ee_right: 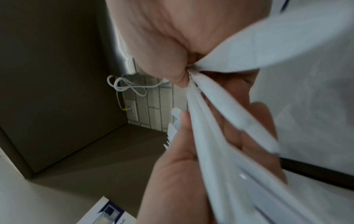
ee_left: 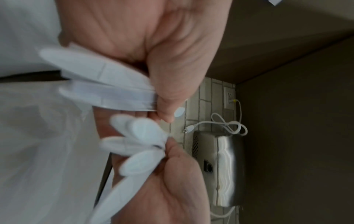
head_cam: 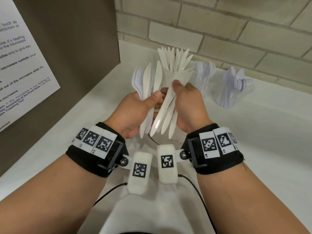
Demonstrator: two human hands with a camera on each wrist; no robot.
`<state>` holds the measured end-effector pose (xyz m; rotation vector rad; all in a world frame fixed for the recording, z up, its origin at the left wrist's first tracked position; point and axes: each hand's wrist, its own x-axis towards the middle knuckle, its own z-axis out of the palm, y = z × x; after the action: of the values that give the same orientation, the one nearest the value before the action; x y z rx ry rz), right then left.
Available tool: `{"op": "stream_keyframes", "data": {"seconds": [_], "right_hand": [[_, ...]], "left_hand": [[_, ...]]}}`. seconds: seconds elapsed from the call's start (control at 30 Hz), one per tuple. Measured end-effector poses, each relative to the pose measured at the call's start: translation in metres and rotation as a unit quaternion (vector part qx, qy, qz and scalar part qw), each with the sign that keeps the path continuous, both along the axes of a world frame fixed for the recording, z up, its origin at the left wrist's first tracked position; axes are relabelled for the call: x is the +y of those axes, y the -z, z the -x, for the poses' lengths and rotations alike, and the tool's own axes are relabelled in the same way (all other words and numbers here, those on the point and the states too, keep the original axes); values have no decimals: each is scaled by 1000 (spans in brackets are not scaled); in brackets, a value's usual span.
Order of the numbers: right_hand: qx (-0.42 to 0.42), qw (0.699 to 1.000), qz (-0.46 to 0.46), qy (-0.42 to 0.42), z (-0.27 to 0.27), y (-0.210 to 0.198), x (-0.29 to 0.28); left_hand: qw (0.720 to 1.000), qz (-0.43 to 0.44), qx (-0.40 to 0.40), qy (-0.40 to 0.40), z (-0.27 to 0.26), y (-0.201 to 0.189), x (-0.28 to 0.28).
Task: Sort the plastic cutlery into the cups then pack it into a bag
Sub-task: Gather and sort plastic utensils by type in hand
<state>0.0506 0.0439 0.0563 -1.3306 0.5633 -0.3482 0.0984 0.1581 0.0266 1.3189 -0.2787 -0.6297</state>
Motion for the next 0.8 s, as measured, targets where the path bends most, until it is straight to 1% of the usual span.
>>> {"op": "stream_keyframes", "data": {"seconds": [0.03,0.1,0.17,0.2,0.3,0.37,0.47,0.53,0.6,0.7,0.73,0.8], "right_hand": [[-18,1000,-14,20,1,-2,-3],[-41,998,-12,50,2,-6,-8],[-51,997,-16,62,2,-9,-11],[-48,997,-9,57,2,-9,-11],[-17,997,72,14,2,-6,-9],[-12,995,101,-12,2,-2,-6],[-12,994,97,-37,2,3,-3],[-12,995,88,-39,2,5,-1],[-6,996,81,-21,1,5,-1],[-7,997,73,26,-1,3,-5],[-9,996,79,36,-1,2,-6],[-6,992,120,41,-2,2,-9]], "left_hand": [[1000,-1,11,2,-1,0,1],[999,2,30,12,-2,0,2],[999,-2,34,19,-2,0,3],[999,-8,34,20,-2,-1,3],[999,-15,32,26,-3,0,3],[999,-14,29,34,-3,0,4],[998,-9,23,53,-1,-2,4],[998,-11,21,60,1,-2,4],[999,-18,25,44,0,0,4],[999,-26,27,3,-4,4,4],[999,-38,19,-4,-5,5,4],[997,-72,-5,-19,-6,6,4]]}}
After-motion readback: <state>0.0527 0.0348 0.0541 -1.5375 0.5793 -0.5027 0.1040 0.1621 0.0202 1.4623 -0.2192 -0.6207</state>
